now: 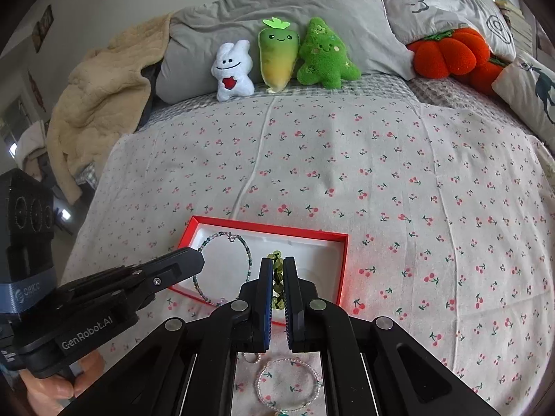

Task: Organize jewelry
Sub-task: 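Lower both bracelets into the red box and open both tools, then grasp the light blue bead bracelet with the left tool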

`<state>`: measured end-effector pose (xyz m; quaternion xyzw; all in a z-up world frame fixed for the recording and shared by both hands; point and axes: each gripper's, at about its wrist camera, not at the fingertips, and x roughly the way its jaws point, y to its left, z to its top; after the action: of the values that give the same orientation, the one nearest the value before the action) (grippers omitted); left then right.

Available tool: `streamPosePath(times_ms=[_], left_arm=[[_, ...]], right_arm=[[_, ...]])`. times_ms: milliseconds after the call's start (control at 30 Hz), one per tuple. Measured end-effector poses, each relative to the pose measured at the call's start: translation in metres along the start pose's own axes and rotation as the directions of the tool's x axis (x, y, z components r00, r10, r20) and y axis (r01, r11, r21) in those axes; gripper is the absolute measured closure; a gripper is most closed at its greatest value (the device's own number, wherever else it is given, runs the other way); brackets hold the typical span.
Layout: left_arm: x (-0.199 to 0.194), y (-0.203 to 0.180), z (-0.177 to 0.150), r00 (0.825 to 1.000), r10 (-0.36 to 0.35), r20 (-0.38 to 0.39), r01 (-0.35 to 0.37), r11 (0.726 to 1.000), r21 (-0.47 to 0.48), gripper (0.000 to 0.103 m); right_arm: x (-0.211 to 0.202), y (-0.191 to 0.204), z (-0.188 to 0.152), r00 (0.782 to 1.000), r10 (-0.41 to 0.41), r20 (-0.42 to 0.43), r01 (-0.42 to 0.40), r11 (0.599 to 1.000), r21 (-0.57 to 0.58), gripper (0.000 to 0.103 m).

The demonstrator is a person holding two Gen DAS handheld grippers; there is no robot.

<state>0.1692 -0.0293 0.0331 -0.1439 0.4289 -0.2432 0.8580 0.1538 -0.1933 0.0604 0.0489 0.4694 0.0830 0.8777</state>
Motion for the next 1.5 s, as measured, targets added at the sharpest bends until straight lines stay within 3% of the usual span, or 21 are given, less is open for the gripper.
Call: streamPosePath(times_ms=[200, 367, 667, 767, 833, 900, 967, 1000, 1100, 1500], left_arm=[[0.014, 0.013, -0.005, 0.99, 0.135, -0.03, -0.134, 0.99, 0.035, 0.1], [0.012, 0.017, -0.007, 0.981, 0.194, -0.013, -0.193, 0.979, 0.059, 0.1], [0.01, 0.015, -0.007, 0.96, 0.281, -0.011, -0.279, 0.955, 0.103, 0.099], [0.002, 0.009, -0.009, 0.957, 0.288, -0.008, -0.286, 0.952, 0.113, 0.084], [-0.006, 0.006, -0.012, 0.956, 0.293, -0.004, -0.29, 0.95, 0.112, 0.061], [-0.015, 0.002, -0.014, 0.957, 0.29, 0.006, -0.289, 0.951, 0.114, 0.051], [-0.023, -0.001, -0.018, 0.956, 0.294, 0.007, -0.293, 0.948, 0.128, 0.042], [-0.027, -0.002, -0.021, 0.953, 0.302, 0.008, -0.301, 0.944, 0.136, 0.035], [-0.037, -0.001, -0.031, 0.944, 0.331, -0.003, -0.327, 0.935, 0.139, 0.022], [-0.063, 0.021, -0.079, 0.925, 0.364, -0.108, -0.357, 0.93, 0.084, 0.018]], right_arm=[[0.006, 0.005, 0.002, 1.0, 0.012, -0.004, -0.012, 1.0, -0.002, 0.097], [0.017, 0.011, 0.002, 0.998, 0.066, -0.023, -0.066, 0.998, 0.01, 0.097], [0.039, -0.01, -0.008, 0.996, -0.07, -0.053, 0.07, 0.998, -0.002, 0.097], [0.034, -0.017, -0.01, 0.996, -0.084, -0.038, 0.085, 0.996, 0.006, 0.096], [0.028, -0.021, -0.011, 0.996, -0.084, -0.033, 0.085, 0.996, 0.022, 0.088], [0.019, -0.025, -0.013, 0.996, -0.088, -0.024, 0.088, 0.995, 0.035, 0.073], [0.007, -0.026, -0.016, 0.996, -0.093, -0.002, 0.093, 0.995, 0.039, 0.03], [0.0, -0.025, -0.018, 0.995, -0.095, 0.017, 0.095, 0.995, 0.036, 0.026], [-0.015, -0.022, -0.024, 0.996, -0.083, 0.019, 0.082, 0.996, 0.026, 0.025], [-0.032, -0.006, -0.071, 0.995, -0.1, -0.021, 0.099, 0.994, -0.05, 0.02]])
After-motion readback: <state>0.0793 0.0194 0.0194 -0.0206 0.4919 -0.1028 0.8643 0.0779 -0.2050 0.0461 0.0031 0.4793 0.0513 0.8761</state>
